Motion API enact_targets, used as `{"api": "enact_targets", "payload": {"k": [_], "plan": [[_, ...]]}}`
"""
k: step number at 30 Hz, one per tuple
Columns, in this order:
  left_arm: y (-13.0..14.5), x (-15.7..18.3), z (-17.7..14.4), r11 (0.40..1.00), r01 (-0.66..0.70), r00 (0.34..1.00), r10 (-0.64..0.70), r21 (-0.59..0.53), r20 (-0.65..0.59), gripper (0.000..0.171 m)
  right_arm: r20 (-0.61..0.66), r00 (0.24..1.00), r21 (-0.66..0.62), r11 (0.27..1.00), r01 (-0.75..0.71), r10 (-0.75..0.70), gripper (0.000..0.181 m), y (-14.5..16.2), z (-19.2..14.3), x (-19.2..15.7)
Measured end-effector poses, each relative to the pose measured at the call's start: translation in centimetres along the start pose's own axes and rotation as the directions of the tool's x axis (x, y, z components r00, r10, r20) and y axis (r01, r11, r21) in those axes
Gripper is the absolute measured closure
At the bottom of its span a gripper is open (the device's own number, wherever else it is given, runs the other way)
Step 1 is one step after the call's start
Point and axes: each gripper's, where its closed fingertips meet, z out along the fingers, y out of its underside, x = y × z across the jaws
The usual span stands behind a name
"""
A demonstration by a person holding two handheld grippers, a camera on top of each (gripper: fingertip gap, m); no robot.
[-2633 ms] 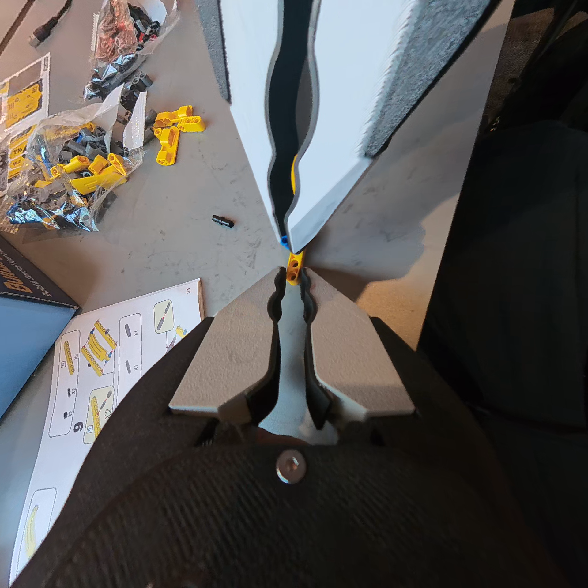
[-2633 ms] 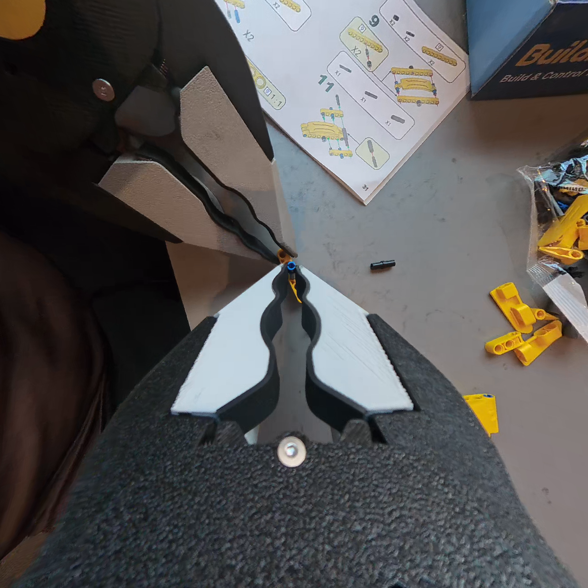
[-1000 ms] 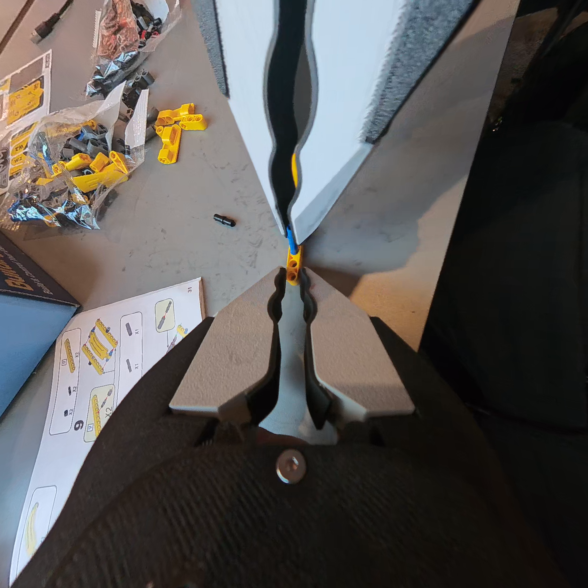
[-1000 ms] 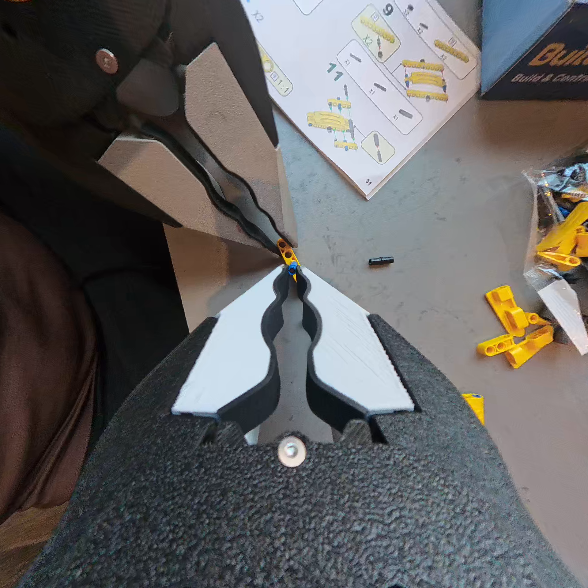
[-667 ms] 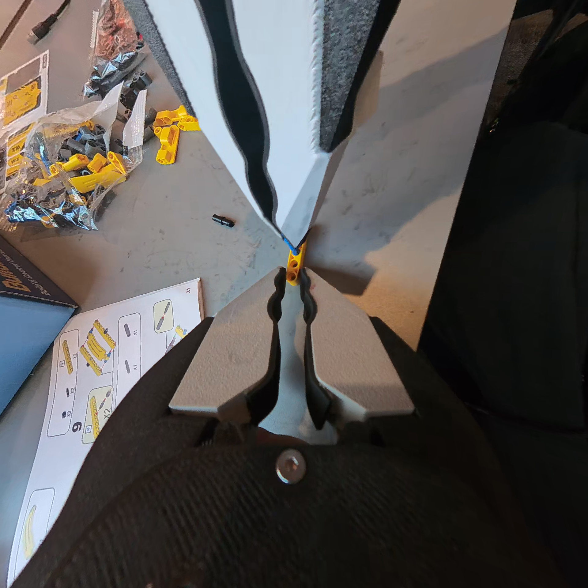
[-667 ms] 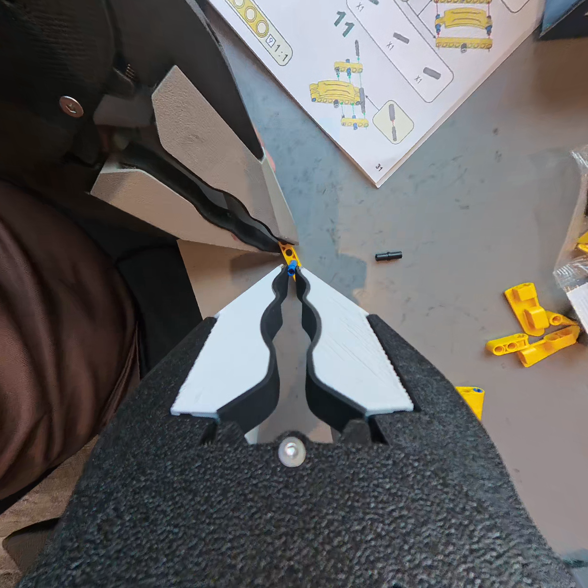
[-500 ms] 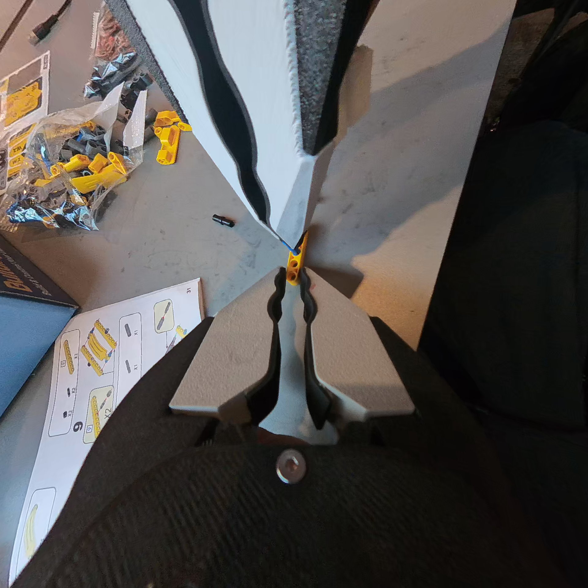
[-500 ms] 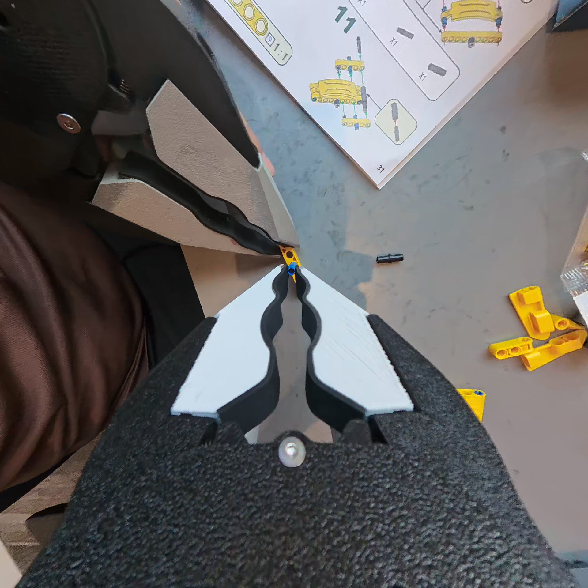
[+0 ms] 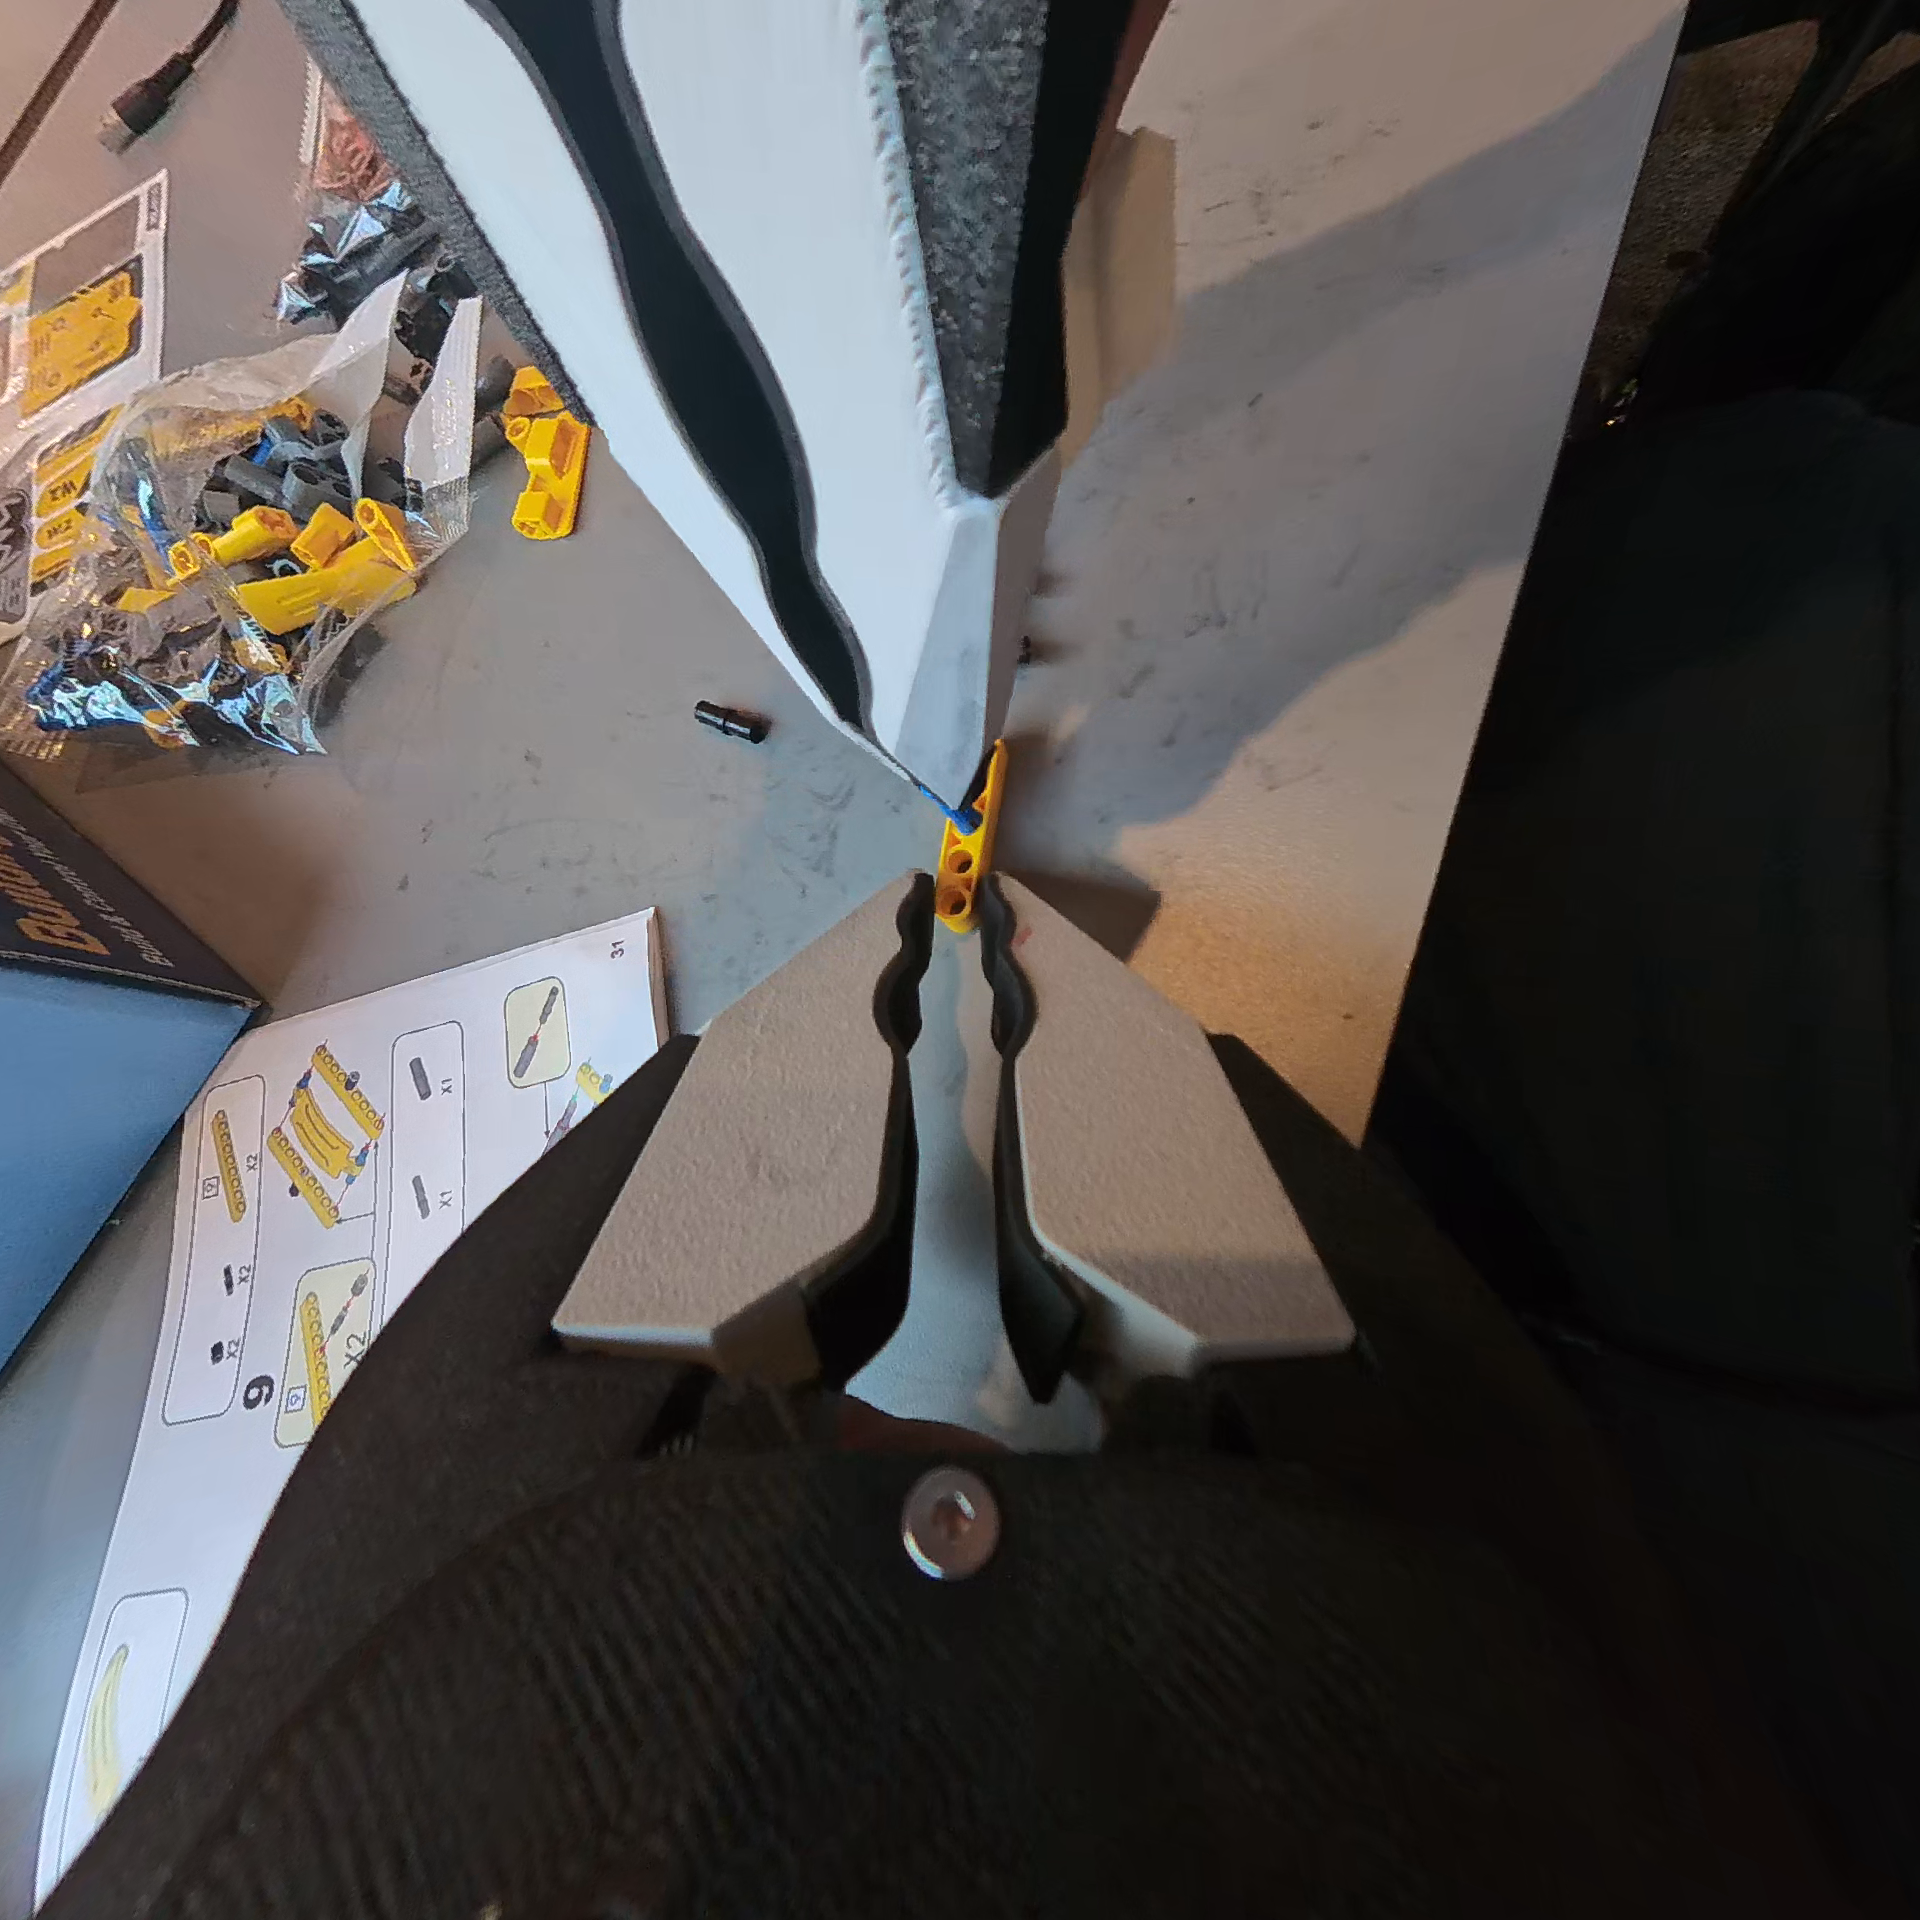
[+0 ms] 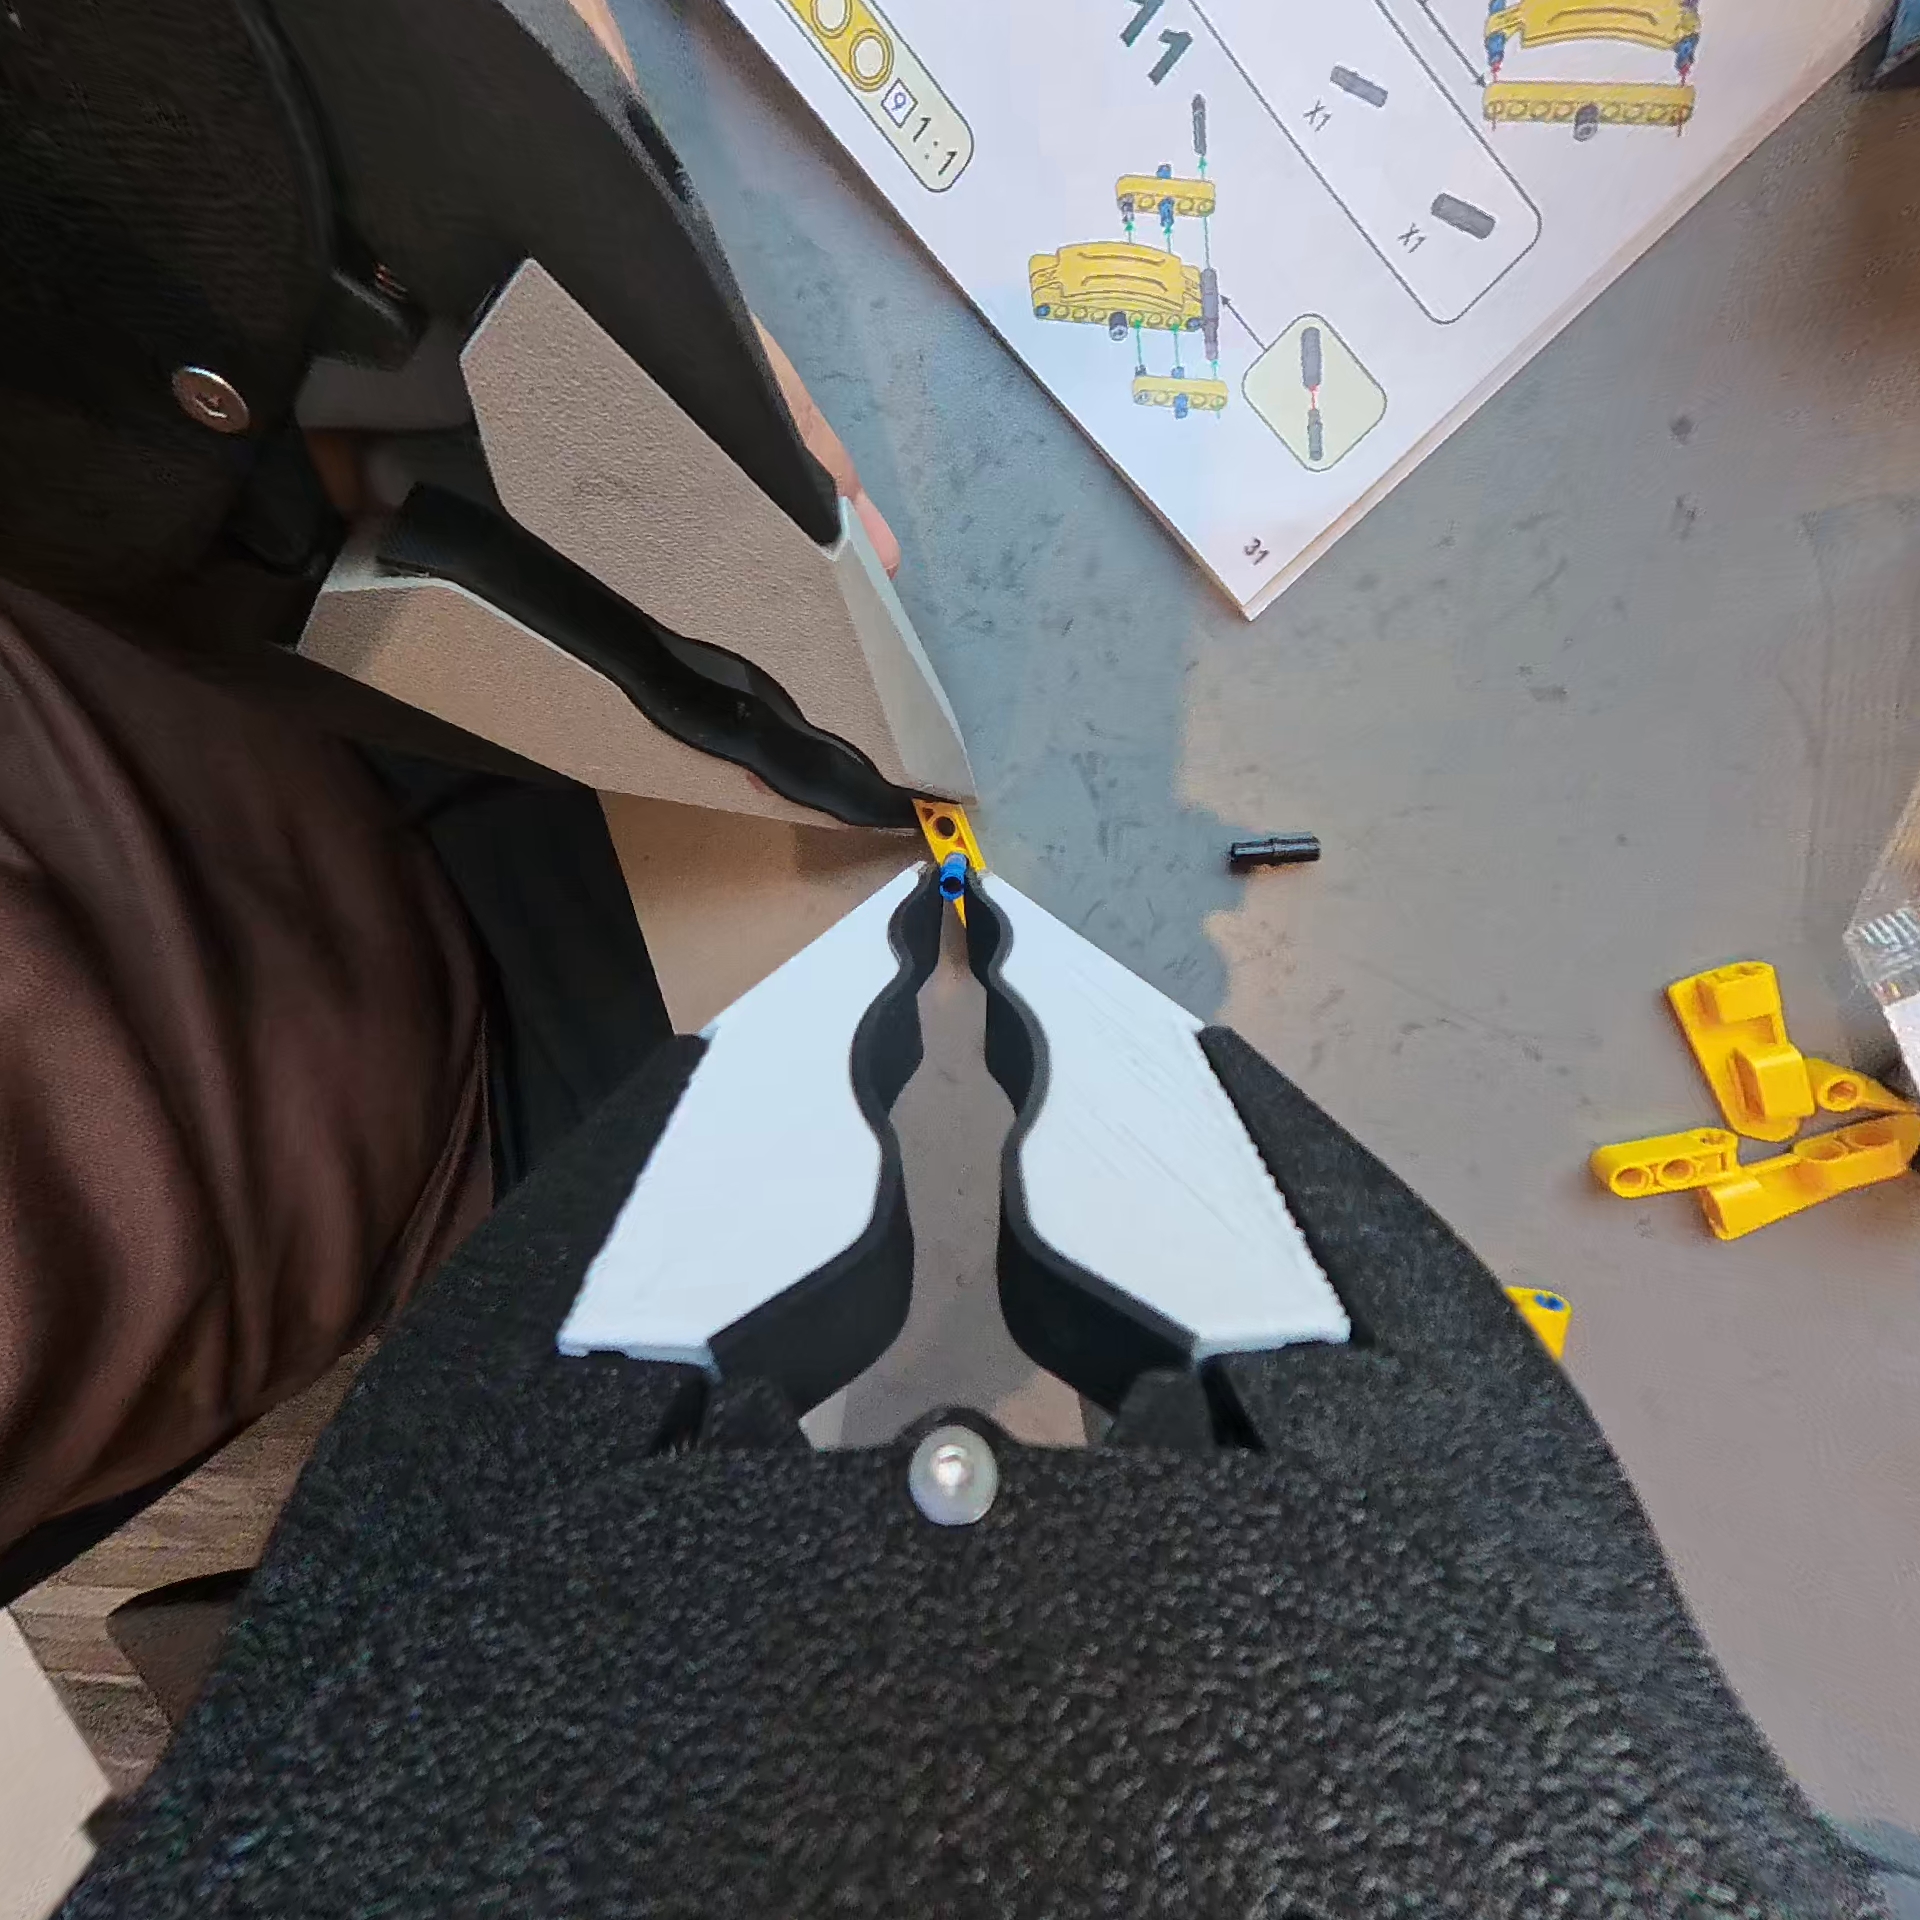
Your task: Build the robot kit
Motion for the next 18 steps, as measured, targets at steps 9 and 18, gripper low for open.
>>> {"api": "enact_targets", "payload": {"k": [9,18], "plan": [[0.00,0.01,0.00,1.000,-0.004,1.000,0.004,0.000,0.004,0.166,0.089,0.995,0.021,0.999,-0.042,0.040,0.178,0.05,0.02,0.03],[0.00,0.01,0.01,1.000,0.002,1.000,-0.002,0.000,-0.001,0.166,0.151,0.988,-0.038,0.999,-0.002,0.008,0.178,-0.22,0.16,0.16]]}}
